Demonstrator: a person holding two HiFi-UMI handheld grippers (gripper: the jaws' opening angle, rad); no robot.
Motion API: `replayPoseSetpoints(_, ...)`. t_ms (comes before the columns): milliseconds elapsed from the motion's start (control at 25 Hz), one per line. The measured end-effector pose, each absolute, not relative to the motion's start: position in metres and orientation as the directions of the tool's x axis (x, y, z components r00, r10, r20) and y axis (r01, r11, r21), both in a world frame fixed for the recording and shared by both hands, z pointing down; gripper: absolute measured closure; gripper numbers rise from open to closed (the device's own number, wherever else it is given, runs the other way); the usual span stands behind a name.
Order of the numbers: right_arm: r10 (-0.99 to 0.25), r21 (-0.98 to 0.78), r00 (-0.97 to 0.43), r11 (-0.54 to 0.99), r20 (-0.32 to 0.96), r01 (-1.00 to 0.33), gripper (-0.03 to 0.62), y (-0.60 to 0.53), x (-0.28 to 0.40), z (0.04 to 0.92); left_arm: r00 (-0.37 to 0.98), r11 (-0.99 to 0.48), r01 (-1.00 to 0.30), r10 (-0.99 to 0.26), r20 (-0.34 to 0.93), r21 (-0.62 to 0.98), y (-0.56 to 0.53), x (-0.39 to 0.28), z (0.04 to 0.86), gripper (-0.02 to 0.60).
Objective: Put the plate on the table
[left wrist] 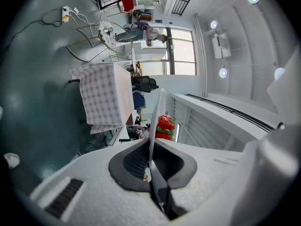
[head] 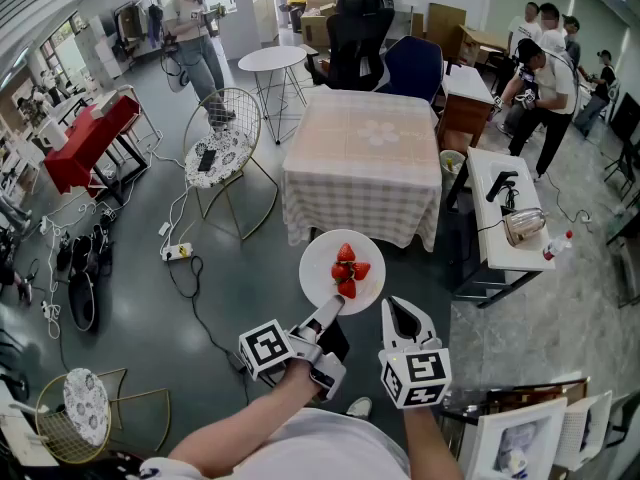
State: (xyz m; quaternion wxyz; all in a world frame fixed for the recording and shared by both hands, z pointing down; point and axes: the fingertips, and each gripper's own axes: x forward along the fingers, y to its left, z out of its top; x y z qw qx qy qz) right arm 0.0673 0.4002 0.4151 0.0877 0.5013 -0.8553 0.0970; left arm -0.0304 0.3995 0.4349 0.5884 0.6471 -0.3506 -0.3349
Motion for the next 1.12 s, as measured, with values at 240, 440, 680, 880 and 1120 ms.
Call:
replayPoseSetpoints(240,-0.836,-0.077,-0.484,0.481,0.258,-0.873,0.589,0.403,0.086,0.418,0.53,-0.047,-0.053,-0.848,-0.012,0.997,0.404,-0.01,0.436,0.56)
replayPoseSetpoints(440,-0.826,-0.086,-0.507,0.502,0.248,-0.86,0.589,0.397,0.101,0.419,0.515,-0.039,-0.059,-0.857,-0.003,0.997,0.4,0.007,0.438,0.56)
replayPoseSetpoints(680,-0.814,-0.08,-0.528,0.526,0.244,-0.847,0.589,0.389,0.117,0.422,0.498,-0.044,-0.073,-0.867,-0.002,0.996,0.393,0.023,0.44,0.56)
replayPoseSetpoints(880,-0.813,-0.1,-0.522,0.515,0.26,-0.851,0.589,0.376,0.128,0.427,0.505,-0.052,-0.072,-0.863,-0.008,0.996,0.381,0.032,0.44,0.56)
replayPoseSetpoints(1120,-0.818,-0.083,-0.505,0.503,0.275,-0.86,0.589,0.345,0.117,0.433,0.513,-0.018,-0.049,-0.858,0.01,0.999,0.35,0.021,0.459,0.56)
